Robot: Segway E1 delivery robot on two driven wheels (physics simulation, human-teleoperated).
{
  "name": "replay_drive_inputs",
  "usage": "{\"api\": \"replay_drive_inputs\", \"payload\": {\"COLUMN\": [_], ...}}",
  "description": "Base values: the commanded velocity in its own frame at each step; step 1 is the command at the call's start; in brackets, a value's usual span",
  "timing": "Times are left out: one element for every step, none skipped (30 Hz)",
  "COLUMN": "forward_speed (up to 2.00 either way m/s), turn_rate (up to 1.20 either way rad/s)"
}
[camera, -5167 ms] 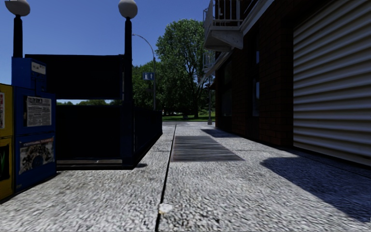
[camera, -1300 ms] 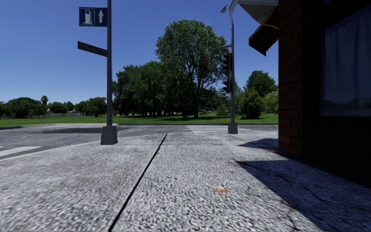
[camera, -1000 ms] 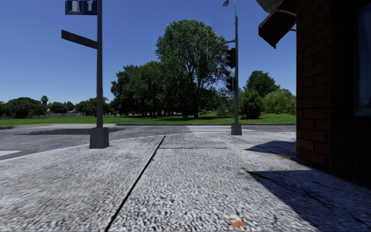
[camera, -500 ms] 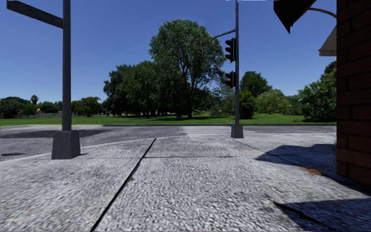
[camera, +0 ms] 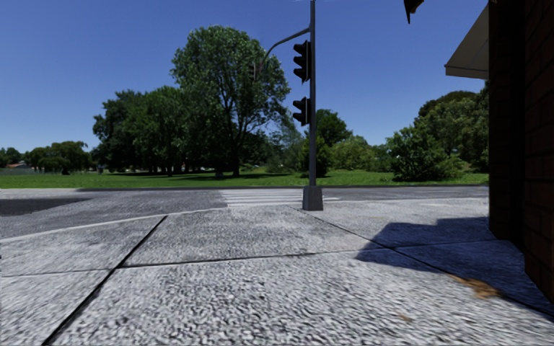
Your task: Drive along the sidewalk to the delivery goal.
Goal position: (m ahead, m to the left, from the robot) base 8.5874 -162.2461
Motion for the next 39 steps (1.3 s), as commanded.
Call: {"api": "replay_drive_inputs", "payload": {"forward_speed": [2.0, 2.0, 2.0, 2.0, 2.0, 2.0, 2.0, 2.0, 2.0, 2.0, 2.0, 2.0, 2.0, 2.0, 2.0, 2.0, 2.0, 2.0, 2.0, 2.0, 2.0, 2.0, 2.0, 2.0, 2.0, 2.0, 2.0, 2.0, 2.0, 2.0, 2.0, 2.0, 2.0, 2.0, 2.0, 2.0, 2.0, 2.0, 2.0], "turn_rate": [-0.46, -0.46, -0.46, -0.46, -0.46, -0.46, -0.46, -0.46, -0.46, -0.46, -0.46, -0.46, -0.46, -0.46, -0.46, -0.46, -0.46, -0.46, -0.46, -0.46, -0.46, -0.46, -0.48, -0.48, -0.48, -0.48, -0.48, -0.48, -0.48, -0.48, -0.48, -0.48, -0.48, -0.48, -0.48, -0.48, -0.48, -0.48, -0.48]}}
